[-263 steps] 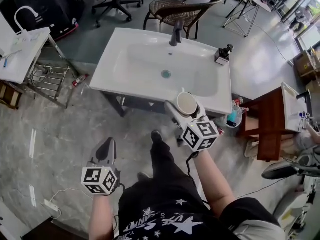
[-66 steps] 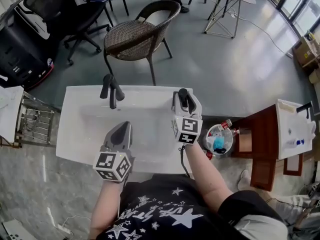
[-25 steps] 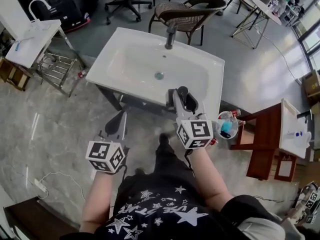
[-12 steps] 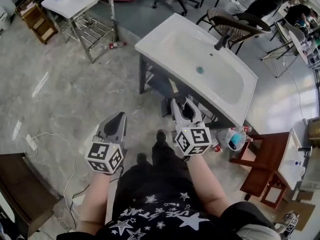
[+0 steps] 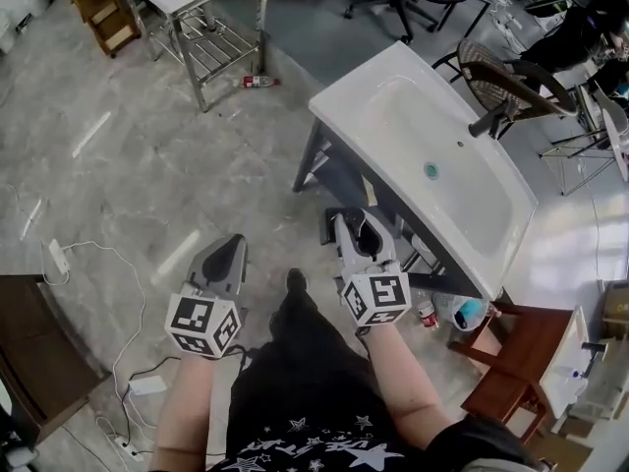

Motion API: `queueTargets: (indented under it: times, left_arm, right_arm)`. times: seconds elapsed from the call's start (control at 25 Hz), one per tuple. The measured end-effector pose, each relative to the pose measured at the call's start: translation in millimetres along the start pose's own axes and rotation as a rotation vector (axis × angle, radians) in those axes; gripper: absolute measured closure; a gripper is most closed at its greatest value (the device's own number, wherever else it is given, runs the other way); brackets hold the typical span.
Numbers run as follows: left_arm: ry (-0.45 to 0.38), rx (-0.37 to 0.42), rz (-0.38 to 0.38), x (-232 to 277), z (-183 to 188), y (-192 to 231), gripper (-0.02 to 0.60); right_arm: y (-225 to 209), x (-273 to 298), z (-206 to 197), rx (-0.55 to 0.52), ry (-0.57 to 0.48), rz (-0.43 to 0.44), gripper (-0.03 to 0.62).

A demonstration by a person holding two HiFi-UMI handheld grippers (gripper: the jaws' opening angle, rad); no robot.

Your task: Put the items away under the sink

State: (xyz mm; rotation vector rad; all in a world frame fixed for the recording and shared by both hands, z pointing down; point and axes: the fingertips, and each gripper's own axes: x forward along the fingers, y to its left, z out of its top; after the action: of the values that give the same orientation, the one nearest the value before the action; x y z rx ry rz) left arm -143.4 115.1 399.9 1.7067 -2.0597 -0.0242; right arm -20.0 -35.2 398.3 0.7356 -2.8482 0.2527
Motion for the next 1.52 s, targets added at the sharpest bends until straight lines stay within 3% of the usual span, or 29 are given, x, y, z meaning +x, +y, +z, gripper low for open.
queueTargets:
  times: [0.2,0.44,0.6,0.92,1.2,1.52]
  left_arm:
    - [0.016,0.034,0.008,39.2,-3.4,16.3,0.572]
    - [0.003,0.018,-0.011,94.7,-12.5,22.5,0.572]
    - [-0.008,0.012,-0.04,117.9,-21.9,30.8,0.572]
    - [0.047,0.057,-0.159,126.7,-80.7,71.5,0.572]
    - [0.126,0.141,-0.281,111.7,-134.7,88.2,0.572]
    - [0.082,0.12,-0.298,175.8,-155.4,82.7,0.572]
  right_arm:
    - [-0.2,39.0,-22.9,0.015,0.017,0.055,0.497]
    - [0.7,78.6,-49.2,-0.05,0.047,0.129,0.497]
    - [-1.1,97.7,-60.5,-0.056,0.049,0.118,0.497]
    - [14.0,114.4,-114.9,-0.033,0.032,-0.014,0.497]
    - [4.9,90.7,-166.3,0.04,0.029,-0.223,0.496]
    - [-49.4,92.4,-206.2,0.088,0.021,-0.364,0.496]
